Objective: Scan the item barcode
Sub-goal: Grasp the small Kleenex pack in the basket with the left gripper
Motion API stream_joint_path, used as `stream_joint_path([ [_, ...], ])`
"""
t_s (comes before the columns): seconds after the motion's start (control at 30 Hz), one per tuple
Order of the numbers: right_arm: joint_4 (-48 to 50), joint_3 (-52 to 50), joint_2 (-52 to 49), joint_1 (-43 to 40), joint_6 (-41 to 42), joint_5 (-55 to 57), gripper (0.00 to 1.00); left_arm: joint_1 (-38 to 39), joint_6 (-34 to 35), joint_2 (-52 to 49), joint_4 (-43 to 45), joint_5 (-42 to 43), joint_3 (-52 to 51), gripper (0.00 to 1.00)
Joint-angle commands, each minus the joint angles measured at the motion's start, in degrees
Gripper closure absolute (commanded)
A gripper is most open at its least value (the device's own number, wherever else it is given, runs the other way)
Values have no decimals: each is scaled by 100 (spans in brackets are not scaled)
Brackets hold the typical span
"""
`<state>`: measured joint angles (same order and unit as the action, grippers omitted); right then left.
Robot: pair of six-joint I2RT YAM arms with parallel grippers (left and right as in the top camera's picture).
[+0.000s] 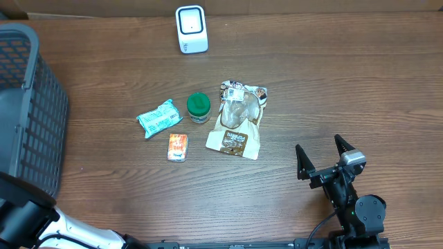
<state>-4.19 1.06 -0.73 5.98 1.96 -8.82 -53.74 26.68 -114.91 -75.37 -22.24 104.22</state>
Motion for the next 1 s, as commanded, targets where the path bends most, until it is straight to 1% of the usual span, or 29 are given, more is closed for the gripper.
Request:
stream_joint_path([
  [0.0,22,-61,57,-26,42,-24,0,-35,87,-162,83,-348,-33,40],
  [0.17,22,-61,57,-26,42,-24,0,-35,214,-177,164,-656,-35,40],
  [0.4,22,-61,57,-26,42,-24,0,-35,203,-177,422,-726,-131,40],
  [0.73,22,-61,57,-26,44,-24,0,-35,160,-177,1123,-826,-874,39],
  [0.97,22,-61,57,-26,44,-24,0,-35,162,-177,1263,-981,-1005,40],
])
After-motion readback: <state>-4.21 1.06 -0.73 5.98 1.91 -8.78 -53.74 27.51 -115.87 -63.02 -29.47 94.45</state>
